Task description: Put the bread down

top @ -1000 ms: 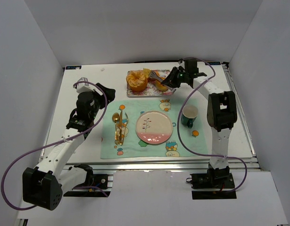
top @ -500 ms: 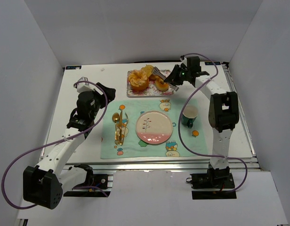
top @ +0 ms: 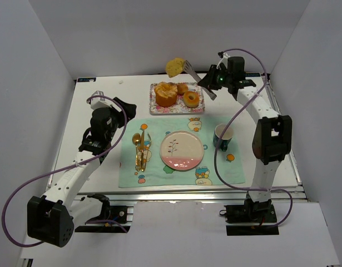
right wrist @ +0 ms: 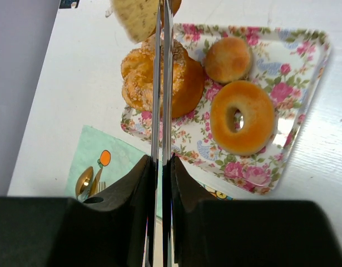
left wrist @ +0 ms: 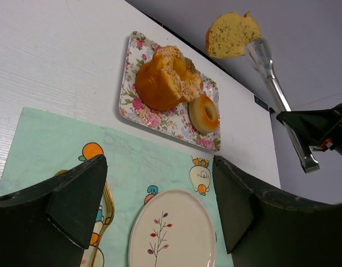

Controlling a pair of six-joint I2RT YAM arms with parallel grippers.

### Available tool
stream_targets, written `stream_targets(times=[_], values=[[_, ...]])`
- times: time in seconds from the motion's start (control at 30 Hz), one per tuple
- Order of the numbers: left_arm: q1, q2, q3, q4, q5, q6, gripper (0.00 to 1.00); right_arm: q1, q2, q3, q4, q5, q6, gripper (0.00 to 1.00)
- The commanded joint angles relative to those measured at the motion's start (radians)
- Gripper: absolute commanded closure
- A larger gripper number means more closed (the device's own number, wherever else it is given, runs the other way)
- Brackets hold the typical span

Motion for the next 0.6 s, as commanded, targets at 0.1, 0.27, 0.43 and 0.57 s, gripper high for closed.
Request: stream_targets(times=[0.1,0.27,0.43,0.57], values=[[0.006,-0.029,-0.008,0.032,0.005,0.005,0.15,-0.044,-0.183,-0.041,0.076,-0.026,-0.147,1.0],[0.008,-0.043,-0.018,0.043,0.008,0.015,0.15,-0.081,-0.258,-0.075,-0.112,-0.371,-0.399,1.0],[0.008,-0.059,-0.027,0.051,0.016,0.024,0.15,-0.077,-0.37,-0.175,-0.474,-0.537,-0.753,1.0],[0.008,-0.071,-0.051,0.058,0.03,0.028,0.14,-0.054,-0.459,-0.262,-0.776,-0.5,-1.012,1.0]])
